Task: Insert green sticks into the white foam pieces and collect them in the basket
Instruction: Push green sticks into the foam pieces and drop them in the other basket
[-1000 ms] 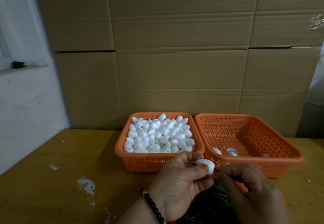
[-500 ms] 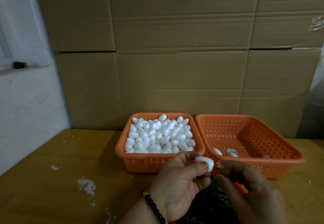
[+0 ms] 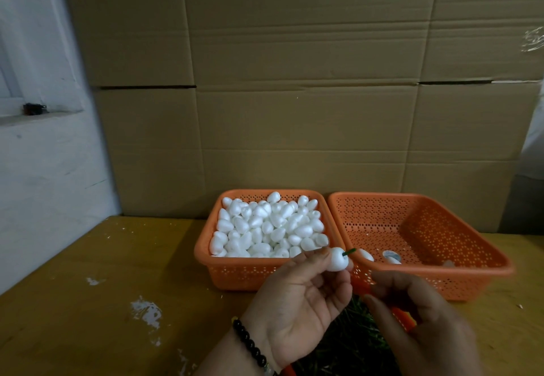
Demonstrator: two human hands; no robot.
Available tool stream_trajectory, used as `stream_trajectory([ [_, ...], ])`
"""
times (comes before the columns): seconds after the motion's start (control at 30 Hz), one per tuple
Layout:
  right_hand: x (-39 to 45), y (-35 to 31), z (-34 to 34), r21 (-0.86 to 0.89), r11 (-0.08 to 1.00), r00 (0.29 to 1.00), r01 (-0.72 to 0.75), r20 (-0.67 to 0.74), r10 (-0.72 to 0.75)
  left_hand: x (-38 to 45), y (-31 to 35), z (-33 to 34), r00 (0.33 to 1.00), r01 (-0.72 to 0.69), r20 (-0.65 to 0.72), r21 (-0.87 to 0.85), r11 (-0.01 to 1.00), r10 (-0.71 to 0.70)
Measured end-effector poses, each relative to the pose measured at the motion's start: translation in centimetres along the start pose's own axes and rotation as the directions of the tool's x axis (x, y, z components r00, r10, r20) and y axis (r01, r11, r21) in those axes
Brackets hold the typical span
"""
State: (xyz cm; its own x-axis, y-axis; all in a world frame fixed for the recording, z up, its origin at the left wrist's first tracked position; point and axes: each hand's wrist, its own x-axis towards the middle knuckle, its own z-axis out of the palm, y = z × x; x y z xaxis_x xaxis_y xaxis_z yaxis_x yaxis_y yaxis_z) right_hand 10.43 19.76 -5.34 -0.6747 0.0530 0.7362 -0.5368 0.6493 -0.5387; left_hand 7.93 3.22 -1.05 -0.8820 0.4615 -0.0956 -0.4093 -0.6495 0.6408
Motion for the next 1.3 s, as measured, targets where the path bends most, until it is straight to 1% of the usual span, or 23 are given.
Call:
stream_trajectory([
  [0.07, 0.0, 0.1, 0.0, -0.001, 1.0, 1.0, -0.002, 0.014, 0.002, 0.2, 0.0, -0.2, 1.0, 0.015, -0.021, -0.037, 0.999, -0.016],
  [0.2, -0.1, -0.1, 0.0, 0.03, 0.999, 1.0, -0.014, -0.006, 0.014, 0.3, 0.1, -0.1, 0.999, 0.023, -0.038, -0.083, 0.996, -0.026],
  [0.43, 0.0, -0.1, 0.0, 0.005, 1.0, 1.0, 0.004, 0.003, -0.004, 0.5, 0.0, -0.1, 0.992, 0.014, -0.12, -0.142, 0.99, -0.031],
  [0.63, -0.1, 0.0, 0.0, 0.013, 1.0, 1.0, 0.009, -0.011, -0.008, 0.3, 0.1, 0.2, 0.996, 0.057, -0.052, -0.2, 0.978, -0.069],
  [0.77, 0.0, -0.1, 0.0, 0.014, 1.0, 1.0, 0.021, -0.009, -0.021, 0.5, -0.4, -0.1, 0.997, 0.076, -0.022, -0.156, 0.985, -0.08],
  [0.93, 0.0, -0.3, -0.1, 0.022, 1.0, 1.0, 0.013, 0.005, -0.013, 0.4, -0.8, -0.7, 0.997, 0.073, 0.02, -0.011, 0.997, -0.073],
  [1.13, 0.1, -0.7, 0.0, 0.043, 0.998, 0.999, 0.039, -0.038, -0.038, 0.0, -1.3, 0.0, 0.993, 0.059, 0.101, 0.029, 0.998, -0.061],
  [1.3, 0.2, -1.1, -0.1, 0.059, 0.997, 0.996, 0.048, -0.082, -0.043, 0.0, -2.1, 0.4, 0.997, 0.014, 0.067, 0.145, 0.989, -0.024],
])
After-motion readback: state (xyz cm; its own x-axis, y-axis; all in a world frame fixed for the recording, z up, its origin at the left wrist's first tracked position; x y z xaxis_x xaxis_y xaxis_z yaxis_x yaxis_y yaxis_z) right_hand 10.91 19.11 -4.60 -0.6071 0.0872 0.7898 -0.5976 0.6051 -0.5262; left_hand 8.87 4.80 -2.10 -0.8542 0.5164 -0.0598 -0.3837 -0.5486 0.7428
